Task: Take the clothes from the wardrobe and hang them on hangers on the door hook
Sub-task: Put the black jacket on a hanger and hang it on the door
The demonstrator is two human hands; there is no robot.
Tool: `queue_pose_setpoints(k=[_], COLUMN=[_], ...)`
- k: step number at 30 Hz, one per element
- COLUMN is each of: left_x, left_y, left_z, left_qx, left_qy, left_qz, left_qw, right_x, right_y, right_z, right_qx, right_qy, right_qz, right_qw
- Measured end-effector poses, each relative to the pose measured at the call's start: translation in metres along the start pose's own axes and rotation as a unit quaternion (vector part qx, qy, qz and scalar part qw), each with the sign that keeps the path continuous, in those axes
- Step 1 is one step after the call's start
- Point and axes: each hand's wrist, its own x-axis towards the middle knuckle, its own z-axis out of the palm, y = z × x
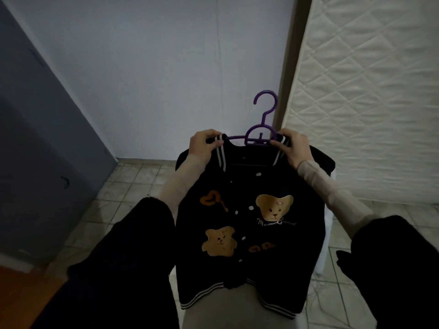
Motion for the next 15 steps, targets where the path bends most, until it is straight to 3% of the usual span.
queue_pose_setpoints(k=[5, 15], left_x=[0.025, 0.068], left_y=[-0.039, -0.101], left_z=[0.022, 0.071], left_qx=[0.002, 0.079], left_qy=[0.013, -0.013], left_qz=[-0.059, -0.097], left_qw=[0.998, 0.992], right_x=[0.020, 0.040], right_y=[0.031, 0.079], right_z=[0.035, 0.087], right_qx=[-0.062, -0.141], right_qy=[-0.037, -0.065], right_qz=[0.055, 0.115], right_qw=[0.996, 0.981])
